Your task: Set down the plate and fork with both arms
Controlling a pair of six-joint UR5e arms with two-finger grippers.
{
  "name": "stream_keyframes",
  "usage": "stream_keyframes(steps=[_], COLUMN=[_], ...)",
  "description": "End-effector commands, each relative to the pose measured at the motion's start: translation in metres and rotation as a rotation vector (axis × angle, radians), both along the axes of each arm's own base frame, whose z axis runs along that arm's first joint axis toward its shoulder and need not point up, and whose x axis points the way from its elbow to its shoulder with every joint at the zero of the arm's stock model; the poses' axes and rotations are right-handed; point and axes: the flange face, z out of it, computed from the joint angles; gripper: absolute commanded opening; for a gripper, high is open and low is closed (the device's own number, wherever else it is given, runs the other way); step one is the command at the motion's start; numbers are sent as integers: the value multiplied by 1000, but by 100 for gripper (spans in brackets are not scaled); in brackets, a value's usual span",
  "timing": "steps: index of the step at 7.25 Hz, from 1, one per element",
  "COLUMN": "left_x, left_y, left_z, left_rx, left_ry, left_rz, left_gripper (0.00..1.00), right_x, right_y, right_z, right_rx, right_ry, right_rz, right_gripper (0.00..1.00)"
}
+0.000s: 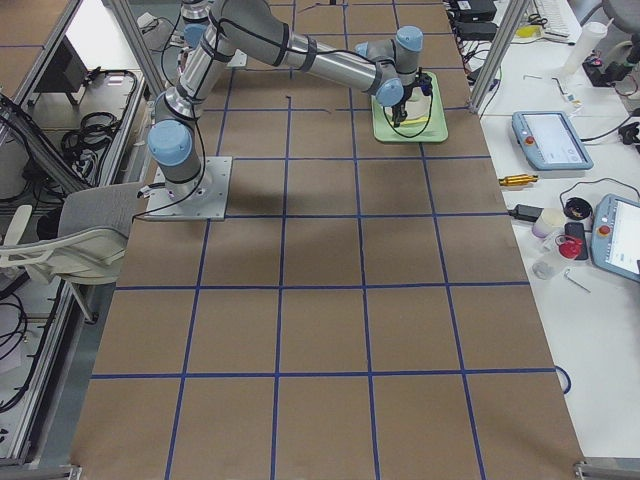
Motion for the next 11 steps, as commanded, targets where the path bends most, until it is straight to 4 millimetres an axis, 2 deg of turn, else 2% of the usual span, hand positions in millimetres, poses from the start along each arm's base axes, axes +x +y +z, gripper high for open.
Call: stream_keyframes(steps=[1,2,3,4,5,6,7,8,9,11], left_x=[0,0,0,0,0,0,0,0,0,1], left_y=[1,1,1,2,3,3,4,5,11,15], left_z=[0,0,0,2,3,4,4,6,14,22], left_rx=[0,0,-1,-4,-4,-3,-2,-6,-19,-39], left_ry=[0,0,-2,-2,-2,1,1,2,-4,-4], left_rz=[0,0,1,1,1,2,2,3,1,3], left_gripper=[100,100,100,100,100,100,100,100,100,100], right_x=[-1,-2,-4,-14,-35,-56,-69,-73,-75,-74], right_y=[2,0,3,19,39,57,91,114,138,176], right_z=[-1,8,42,89,138,205,255,287,305,295], right_rx=[-1,-17,-56,-48,-15,-90,-80,-93,-72,-11], right_ry=[-3,1,-5,-3,2,-7,-5,-2,-2,2], right_rz=[2,2,3,12,-9,-33,-43,-31,-32,-38], right_gripper=[99,100,100,100,100,100,100,100,100,100])
